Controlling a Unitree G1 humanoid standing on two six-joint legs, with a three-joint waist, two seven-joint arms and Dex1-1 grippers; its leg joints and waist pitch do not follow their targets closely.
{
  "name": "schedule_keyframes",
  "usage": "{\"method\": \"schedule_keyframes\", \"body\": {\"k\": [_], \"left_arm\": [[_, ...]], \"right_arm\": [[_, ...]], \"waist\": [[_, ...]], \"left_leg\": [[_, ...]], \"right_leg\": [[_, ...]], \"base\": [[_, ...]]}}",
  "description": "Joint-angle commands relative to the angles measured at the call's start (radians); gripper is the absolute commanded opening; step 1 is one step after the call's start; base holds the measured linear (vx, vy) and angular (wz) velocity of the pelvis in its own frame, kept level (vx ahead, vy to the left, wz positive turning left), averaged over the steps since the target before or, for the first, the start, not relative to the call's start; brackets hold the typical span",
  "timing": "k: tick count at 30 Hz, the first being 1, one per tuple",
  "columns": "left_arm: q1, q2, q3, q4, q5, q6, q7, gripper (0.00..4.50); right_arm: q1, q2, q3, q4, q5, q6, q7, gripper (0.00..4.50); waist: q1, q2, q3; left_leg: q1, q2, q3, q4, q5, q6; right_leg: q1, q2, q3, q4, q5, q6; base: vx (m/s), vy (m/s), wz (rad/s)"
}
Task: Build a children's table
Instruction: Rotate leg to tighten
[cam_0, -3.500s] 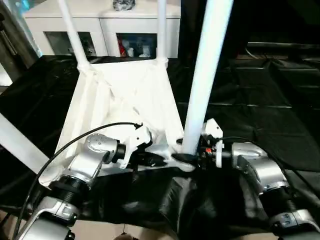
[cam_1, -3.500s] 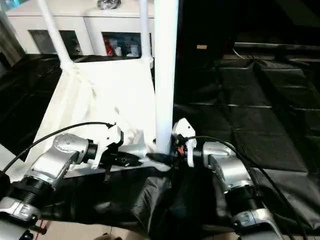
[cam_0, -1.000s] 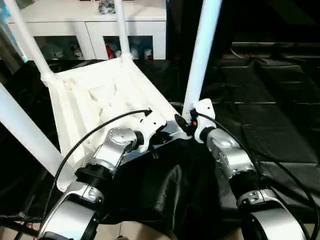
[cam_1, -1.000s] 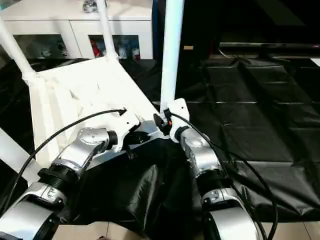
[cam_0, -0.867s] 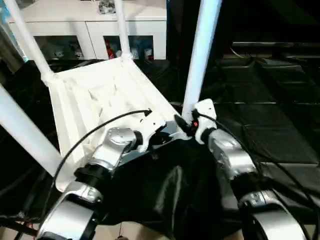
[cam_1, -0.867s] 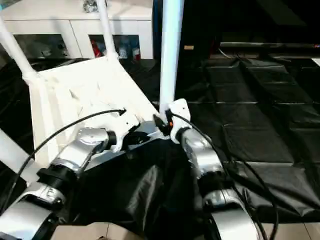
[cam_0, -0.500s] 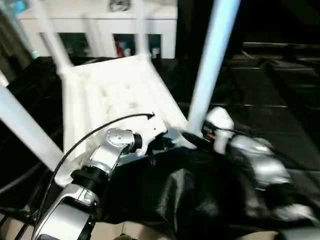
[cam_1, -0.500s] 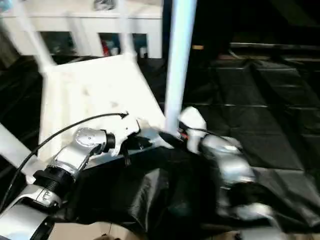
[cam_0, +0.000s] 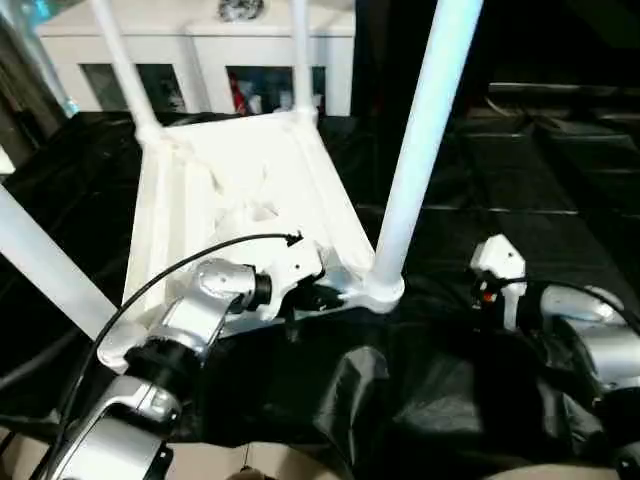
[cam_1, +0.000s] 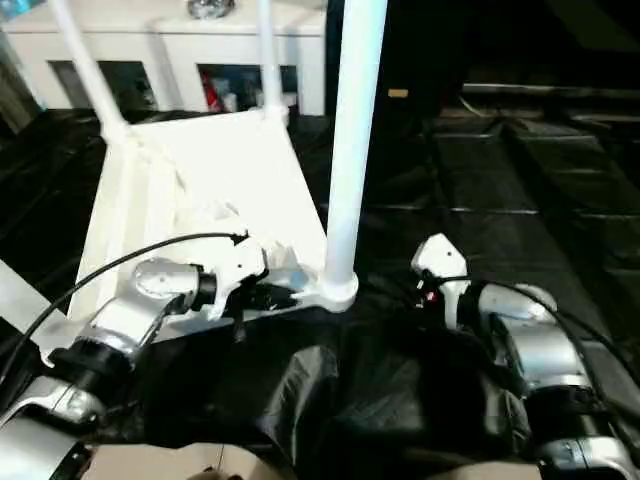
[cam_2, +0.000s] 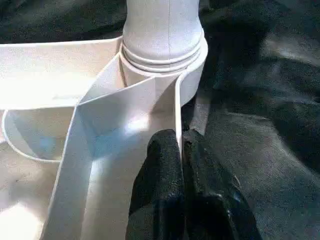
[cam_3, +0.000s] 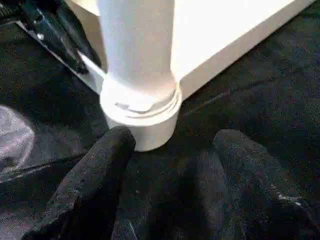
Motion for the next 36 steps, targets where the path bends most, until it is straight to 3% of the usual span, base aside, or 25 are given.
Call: {"method": "schedule_keyframes", "body": {"k": [1, 5, 10, 13, 20, 21, 23, 26, 36], "left_arm": [[0.003, 0.002, -0.009, -0.036, -0.023, -0.023, -0.019, 0.00], [0.004, 0.006, -0.014, -0.040, -0.028, -0.024, -0.035, 0.00], [0.011, 0.005, -0.013, -0.052, -0.028, -0.020, -0.046, 0.00], [0.014, 0.008, -0.016, -0.055, -0.028, -0.021, -0.047, 0.00], [0.017, 0.014, -0.019, -0.060, -0.027, -0.018, -0.049, 0.00], [0.018, 0.017, -0.018, -0.063, -0.026, -0.017, -0.050, 0.00], [0.018, 0.019, -0.017, -0.064, -0.026, -0.017, -0.051, 0.00], [0.018, 0.022, -0.014, -0.062, -0.025, -0.018, -0.050, 0.00], [0.012, 0.025, -0.013, -0.050, -0.025, -0.021, -0.044, 0.00]], "right_arm": [[0.017, -0.014, -0.007, -0.048, 0.021, 0.016, 0.020, 3.00], [0.040, -0.003, 0.026, -0.110, 0.046, 0.038, 0.054, 3.00], [0.006, 0.046, 0.039, -0.088, 0.027, 0.020, 0.005, 3.00], [-0.032, 0.083, 0.042, -0.044, -0.002, 0.005, -0.052, 3.00], [-0.055, 0.107, 0.064, -0.021, 0.004, 0.023, -0.050, 3.00], [-0.058, 0.114, 0.069, -0.017, 0.004, 0.024, -0.047, 2.66], [-0.062, 0.118, 0.071, -0.012, 0.004, 0.024, -0.047, 2.66], [-0.070, 0.129, 0.071, 0.000, 0.006, 0.021, -0.043, 2.27], [-0.093, 0.157, 0.082, 0.037, 0.009, 0.003, -0.038, 2.03]], "waist": [[0.002, -0.013, -0.069], [0.005, -0.013, -0.069], [0.000, -0.011, -0.067], [-0.001, -0.010, -0.070], [-0.002, -0.009, -0.068], [-0.002, -0.011, -0.069], [-0.001, -0.011, -0.069], [-0.001, -0.010, -0.070], [-0.009, -0.008, -0.068]], "left_leg": [[0.003, 0.017, 0.002, -0.053, -0.215, 0.093], [0.003, 0.018, 0.001, -0.054, -0.217, 0.095], [0.004, 0.018, 0.000, -0.057, -0.232, 0.075], [0.005, 0.018, -0.001, -0.056, -0.224, 0.068], [0.004, 0.017, -0.001, -0.057, -0.231, 0.066], [0.005, 0.017, -0.001, -0.056, -0.231, 0.066], [0.004, 0.017, -0.001, -0.057, -0.224, 0.066], [0.003, 0.018, 0.000, -0.056, -0.214, 0.068], [0.005, 0.018, -0.002, -0.057, -0.250, 0.057]], "right_leg": [[0.057, -0.051, 0.033, -0.077, -0.253, -0.215], [0.060, -0.052, 0.033, -0.076, -0.255, -0.207], [0.054, -0.053, 0.033, -0.079, -0.290, -0.202], [0.054, -0.053, 0.035, -0.075, -0.264, -0.211], [0.058, -0.054, 0.035, -0.073, -0.257, -0.213], [0.057, -0.054, 0.035, -0.073, -0.262, -0.211], [0.058, -0.054, 0.035, -0.072, -0.256, -0.211], [0.058, -0.053, 0.036, -0.069, -0.231, -0.218], [0.056, -0.054, 0.035, -0.074, -0.276, -0.211]], "base": [[0.000, 0.000, 0.00], [0.000, 0.000, 0.00], [0.000, 0.000, 0.00], [0.000, 0.000, 0.00], [0.000, 0.000, 0.00], [0.000, 0.000, 0.00], [0.000, 0.000, 0.00], [0.000, 0.000, 0.00], [0.000, 0.000, 0.00]]}}
